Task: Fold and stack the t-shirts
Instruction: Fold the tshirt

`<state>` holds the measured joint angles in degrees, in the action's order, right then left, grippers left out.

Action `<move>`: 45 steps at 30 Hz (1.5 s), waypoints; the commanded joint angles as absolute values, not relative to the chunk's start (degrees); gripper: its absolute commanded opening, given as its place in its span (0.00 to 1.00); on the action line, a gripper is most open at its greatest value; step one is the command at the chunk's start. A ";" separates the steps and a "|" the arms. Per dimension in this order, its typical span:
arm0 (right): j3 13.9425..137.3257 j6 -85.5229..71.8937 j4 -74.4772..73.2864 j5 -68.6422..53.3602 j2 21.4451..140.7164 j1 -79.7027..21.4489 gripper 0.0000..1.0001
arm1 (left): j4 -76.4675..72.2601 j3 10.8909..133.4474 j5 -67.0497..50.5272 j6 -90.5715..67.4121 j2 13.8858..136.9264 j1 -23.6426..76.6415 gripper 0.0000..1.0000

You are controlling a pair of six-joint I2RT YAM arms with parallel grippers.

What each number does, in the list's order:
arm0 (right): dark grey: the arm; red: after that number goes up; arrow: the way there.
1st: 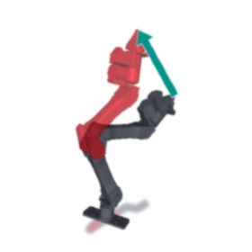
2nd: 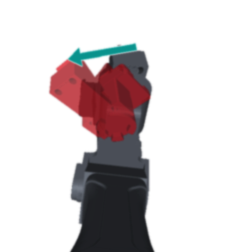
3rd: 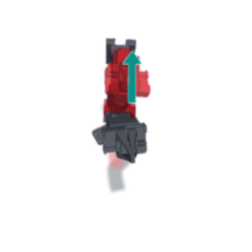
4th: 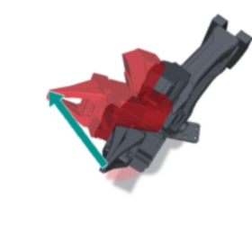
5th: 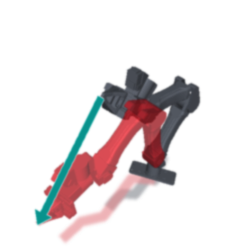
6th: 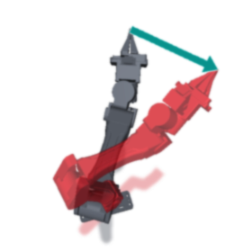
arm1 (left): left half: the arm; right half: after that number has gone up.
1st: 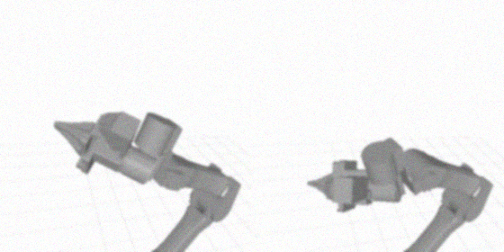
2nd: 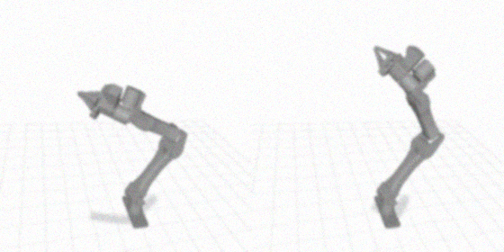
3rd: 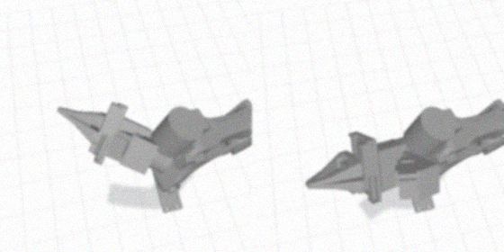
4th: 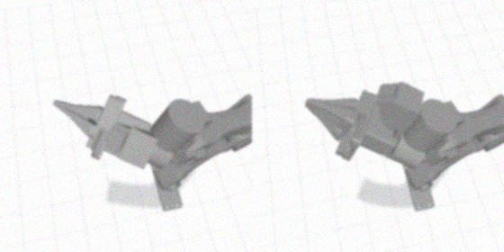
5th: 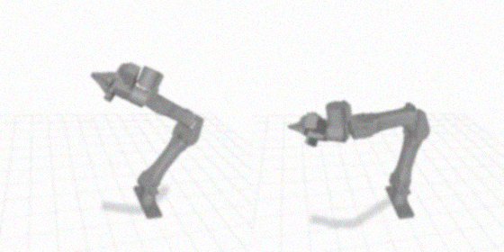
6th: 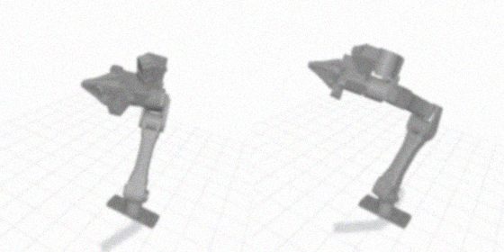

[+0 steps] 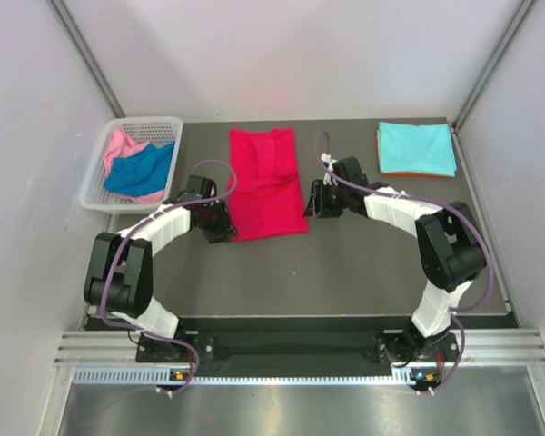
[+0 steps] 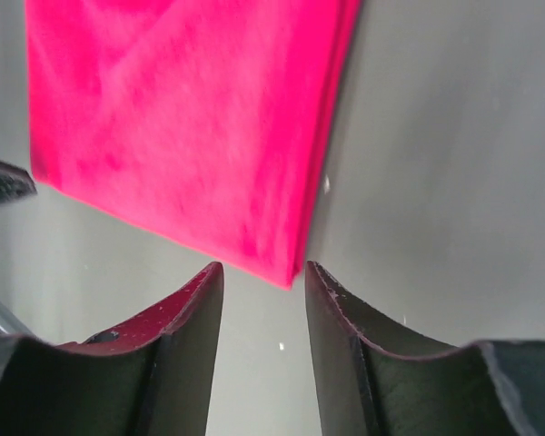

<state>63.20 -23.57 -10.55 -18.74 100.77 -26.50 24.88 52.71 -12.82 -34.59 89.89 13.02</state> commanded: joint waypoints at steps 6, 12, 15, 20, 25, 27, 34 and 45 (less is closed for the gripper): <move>70.66 -21.01 -10.28 -22.50 108.28 -26.89 0.39 | 22.59 54.76 -15.99 -34.72 92.55 12.74 0.38; 67.77 -21.01 -7.91 -22.76 108.63 -27.33 0.39 | 21.62 54.05 -15.73 -34.45 94.39 12.74 0.36; 66.71 -21.44 -6.78 -23.20 109.16 -27.42 0.36 | 21.27 53.88 -15.82 -34.45 95.10 12.83 0.32; 64.43 -22.41 -4.40 -24.61 109.25 -27.77 0.27 | 21.00 53.18 -15.03 -34.10 95.18 12.83 0.23; 62.23 -22.32 -3.96 -23.21 107.33 -27.77 0.00 | 21.09 53.44 -15.82 -34.01 95.45 13.01 0.04; 60.04 -22.41 -3.61 -22.94 105.83 -27.77 0.00 | 21.62 53.35 -15.56 -33.75 94.58 13.27 0.00; 50.55 -22.41 -3.43 -22.07 96.00 -27.86 0.00 | 23.99 51.07 -16.00 -33.92 91.15 16.52 0.00; 27.96 -25.04 -5.00 -16.62 76.74 -29.79 0.03 | 22.67 40.52 -17.23 -39.72 84.47 27.33 0.22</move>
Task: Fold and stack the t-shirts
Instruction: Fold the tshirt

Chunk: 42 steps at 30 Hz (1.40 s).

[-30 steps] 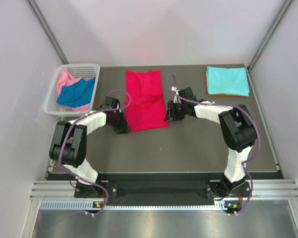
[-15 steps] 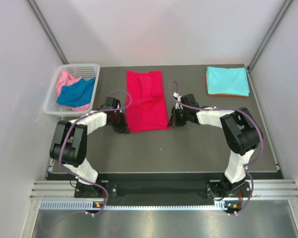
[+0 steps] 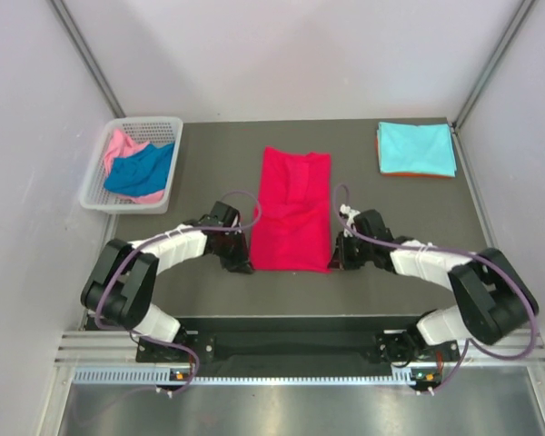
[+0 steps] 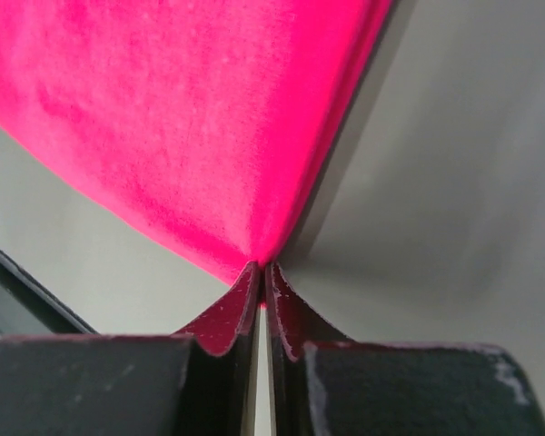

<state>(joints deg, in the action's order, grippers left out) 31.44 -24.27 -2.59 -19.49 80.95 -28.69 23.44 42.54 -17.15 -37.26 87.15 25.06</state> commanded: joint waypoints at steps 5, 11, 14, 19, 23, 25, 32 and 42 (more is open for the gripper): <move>22.15 -29.26 -7.82 -14.68 67.25 -29.79 0.11 | 27.06 43.58 -14.34 -39.91 79.46 28.04 0.34; 27.85 -32.78 -15.55 -10.73 62.05 -29.79 0.38 | 26.21 56.15 -13.00 -34.55 84.00 22.61 0.38; 34.61 -29.72 -16.43 -10.54 65.47 -29.27 0.35 | 20.05 59.93 -18.09 -33.23 89.44 18.74 0.35; 48.65 -20.93 -15.47 -17.93 76.36 -25.23 0.34 | 14.79 65.13 -22.66 -31.64 97.37 16.35 0.32; 55.98 -17.85 -14.42 -19.94 82.43 -22.42 0.37 | 5.30 63.99 -27.68 -32.61 100.98 16.43 0.34; 57.73 -17.14 -11.97 -28.27 86.21 -19.79 0.41 | 4.22 63.63 -26.63 -32.17 101.86 16.35 0.36; 63.10 -12.66 -11.95 -27.25 94.13 -16.88 0.43 | 4.48 66.26 -25.22 -27.43 105.82 16.35 0.36; 63.28 -10.99 -8.26 -27.78 101.16 -15.29 0.42 | 5.10 69.61 -23.90 -24.96 110.30 16.52 0.29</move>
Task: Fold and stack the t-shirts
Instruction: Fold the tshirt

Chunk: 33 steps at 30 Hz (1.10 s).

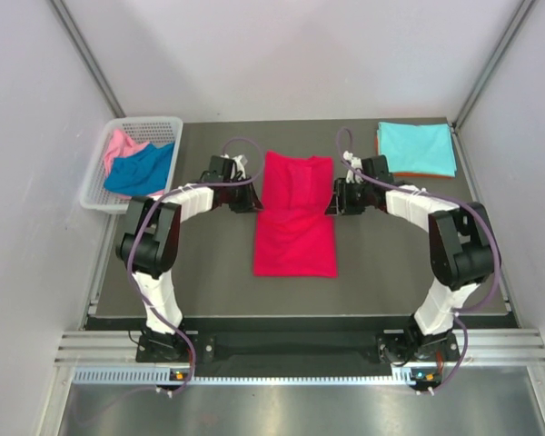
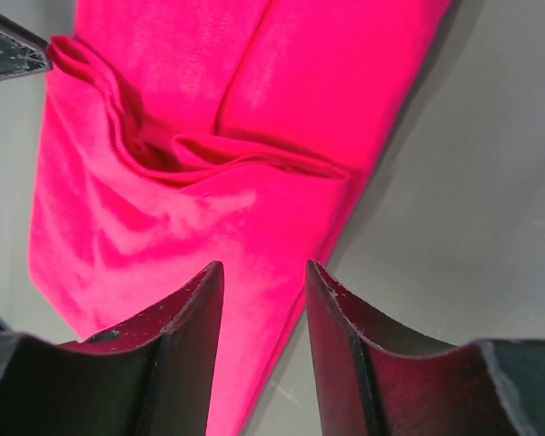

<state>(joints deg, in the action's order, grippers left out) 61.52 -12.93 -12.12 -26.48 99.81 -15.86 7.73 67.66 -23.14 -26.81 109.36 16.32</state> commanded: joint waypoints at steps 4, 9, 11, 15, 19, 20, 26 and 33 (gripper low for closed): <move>63.02 -10.90 -7.12 -27.68 103.27 -15.21 0.41 | 4.14 69.87 -24.34 -25.13 110.92 16.52 0.19; 62.75 -11.16 -5.45 -27.51 105.03 -15.29 0.37 | 3.87 70.84 -25.22 -25.58 111.71 16.52 0.01; 62.75 -11.43 -5.19 -27.42 105.82 -15.29 0.36 | 3.78 71.19 -25.22 -25.66 111.97 16.52 0.00; 62.40 -11.07 -5.10 -27.07 106.52 -15.21 0.34 | 1.85 70.93 -26.45 -26.80 112.32 16.52 0.00; 60.82 -11.16 -4.66 -25.49 105.82 -14.85 0.02 | 0.35 69.53 -25.93 -28.03 112.15 16.44 0.00; 59.78 -11.16 -4.48 -24.71 104.78 -14.59 0.00 | 0.09 69.09 -25.49 -28.30 111.97 16.44 0.00; 55.64 -12.39 -1.76 -23.56 101.87 -13.18 0.00 | -5.62 66.80 -23.82 -31.20 111.71 16.09 0.00; 55.81 -12.74 -1.84 -23.64 102.57 -13.10 0.00 | -10.72 62.85 -21.01 -33.31 109.60 15.65 0.00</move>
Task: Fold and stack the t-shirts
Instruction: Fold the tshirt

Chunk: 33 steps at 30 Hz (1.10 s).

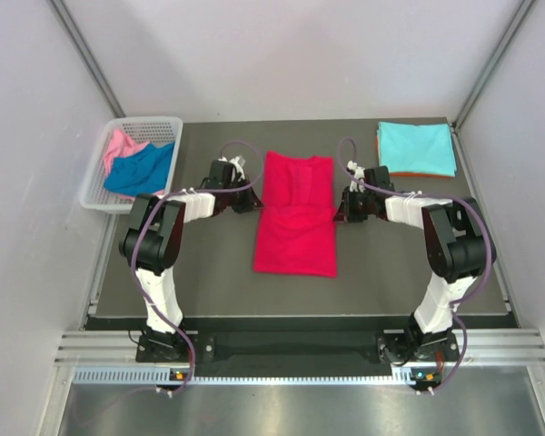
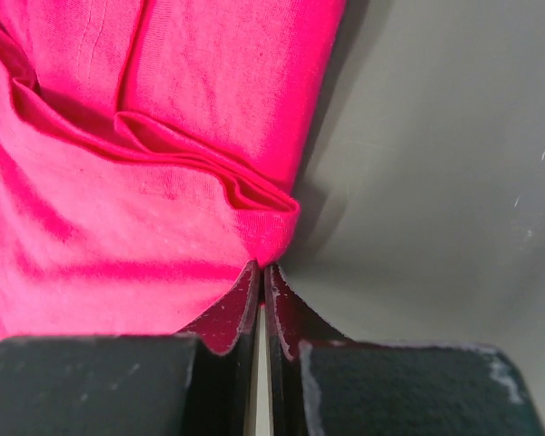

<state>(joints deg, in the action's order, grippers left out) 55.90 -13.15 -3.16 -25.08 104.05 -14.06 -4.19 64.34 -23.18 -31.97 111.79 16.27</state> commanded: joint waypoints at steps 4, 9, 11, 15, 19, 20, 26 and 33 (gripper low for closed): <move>56.69 -12.66 -2.46 -23.82 102.83 -13.18 0.05 | -12.48 62.75 -22.94 -34.28 110.47 15.21 0.00; 58.88 -13.01 -4.65 -23.64 102.92 -13.18 0.20 | -11.51 64.07 -24.78 -34.72 111.97 15.03 0.04; 60.46 -13.01 -7.88 -23.21 102.83 -13.10 0.32 | -9.42 64.68 -24.70 -34.54 111.54 14.94 0.12; 62.93 -14.59 -16.69 -19.16 101.26 -13.10 0.40 | -1.70 67.65 -20.41 -33.84 108.02 15.03 0.27; 58.64 -16.78 -20.21 -18.37 94.07 -13.44 0.41 | 14.48 69.79 -11.52 -32.43 104.16 15.38 0.30; 57.84 -17.22 -20.56 -18.63 92.91 -13.71 0.41 | 15.20 69.26 -11.60 -32.17 101.98 15.55 0.30; 53.18 -20.91 -19.96 -19.86 86.84 -18.71 0.28 | 14.94 61.62 -15.89 -32.78 93.79 22.40 0.28; 46.50 -26.71 -16.27 -17.68 81.66 -29.52 0.29 | 11.18 50.39 -14.69 -35.15 88.07 31.19 0.27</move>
